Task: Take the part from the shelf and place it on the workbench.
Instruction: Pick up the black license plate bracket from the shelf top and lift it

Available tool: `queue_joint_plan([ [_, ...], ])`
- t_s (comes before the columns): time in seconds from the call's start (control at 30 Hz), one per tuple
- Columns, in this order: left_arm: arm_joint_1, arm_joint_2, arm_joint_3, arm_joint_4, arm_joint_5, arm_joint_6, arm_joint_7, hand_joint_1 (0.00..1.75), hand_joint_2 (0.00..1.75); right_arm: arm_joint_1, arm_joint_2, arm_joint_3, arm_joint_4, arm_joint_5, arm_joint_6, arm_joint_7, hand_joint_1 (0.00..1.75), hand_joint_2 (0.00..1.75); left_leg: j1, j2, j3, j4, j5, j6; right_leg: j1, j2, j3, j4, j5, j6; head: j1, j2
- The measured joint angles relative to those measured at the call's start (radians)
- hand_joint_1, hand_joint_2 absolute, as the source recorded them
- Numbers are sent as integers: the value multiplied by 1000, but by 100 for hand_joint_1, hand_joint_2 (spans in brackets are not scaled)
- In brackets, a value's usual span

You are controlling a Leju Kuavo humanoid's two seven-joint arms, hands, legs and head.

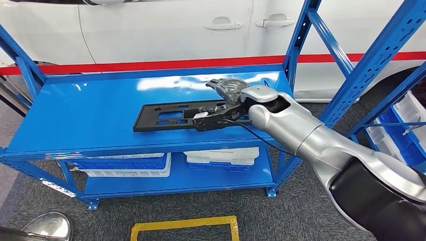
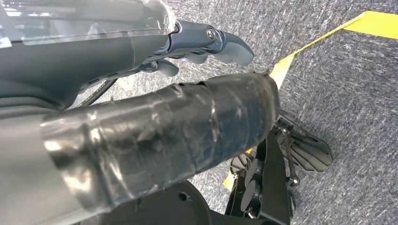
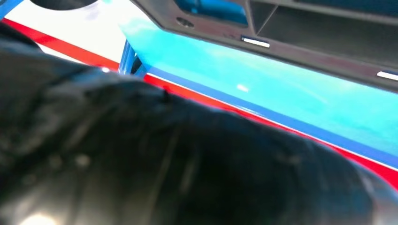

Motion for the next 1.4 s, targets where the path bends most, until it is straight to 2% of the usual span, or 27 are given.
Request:
queue_joint_plan([
  [1.4, -1, 0, 16, 0, -4, 3, 4, 0, 0, 29, 2, 26, 59, -6, -9, -19, 0, 0, 0, 0, -1, 0, 0, 0, 0, 0, 0, 0, 0, 0, 0, 0],
])
